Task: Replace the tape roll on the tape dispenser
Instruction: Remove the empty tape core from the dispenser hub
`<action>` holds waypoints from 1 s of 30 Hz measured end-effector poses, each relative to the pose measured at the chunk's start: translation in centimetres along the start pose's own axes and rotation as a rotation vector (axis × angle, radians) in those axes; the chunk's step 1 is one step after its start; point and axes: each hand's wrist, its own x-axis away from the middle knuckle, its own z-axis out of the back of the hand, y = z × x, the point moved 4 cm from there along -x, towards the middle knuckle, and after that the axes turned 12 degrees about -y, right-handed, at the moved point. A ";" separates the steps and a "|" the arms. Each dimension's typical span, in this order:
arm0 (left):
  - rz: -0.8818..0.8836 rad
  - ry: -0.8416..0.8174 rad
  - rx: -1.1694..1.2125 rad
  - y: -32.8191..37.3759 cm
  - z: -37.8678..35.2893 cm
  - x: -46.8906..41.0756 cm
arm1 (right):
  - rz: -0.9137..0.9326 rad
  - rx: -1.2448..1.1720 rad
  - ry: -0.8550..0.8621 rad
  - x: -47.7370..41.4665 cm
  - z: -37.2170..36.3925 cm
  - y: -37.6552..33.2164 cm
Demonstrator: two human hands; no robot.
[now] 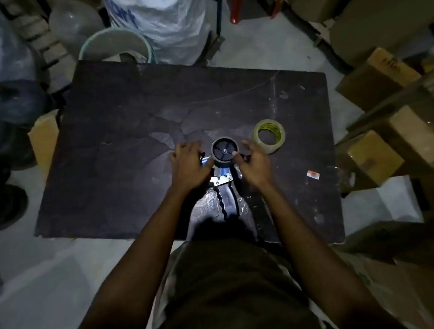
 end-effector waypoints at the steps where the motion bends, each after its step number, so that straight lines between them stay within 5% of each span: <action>1: 0.005 -0.014 -0.082 0.3 0.1 -1.0 | -0.020 -0.027 0.014 -0.9 -0.2 0.2; 9: -0.059 -0.217 -0.382 0.5 -1.3 -6.2 | -0.185 -0.093 -0.129 -4.8 -2.7 2.0; 17: -0.040 -0.223 -0.063 0.7 -1.1 -5.6 | -0.235 -0.630 -0.161 -4.6 -2.9 1.8; 24: -0.011 -0.284 -0.012 -0.5 0.6 -7.1 | -0.156 -0.626 -0.158 -3.4 -2.2 1.2; 30: 0.021 -0.447 0.358 -0.4 1.2 -7.0 | -0.134 -0.619 -0.163 -3.4 -1.8 1.0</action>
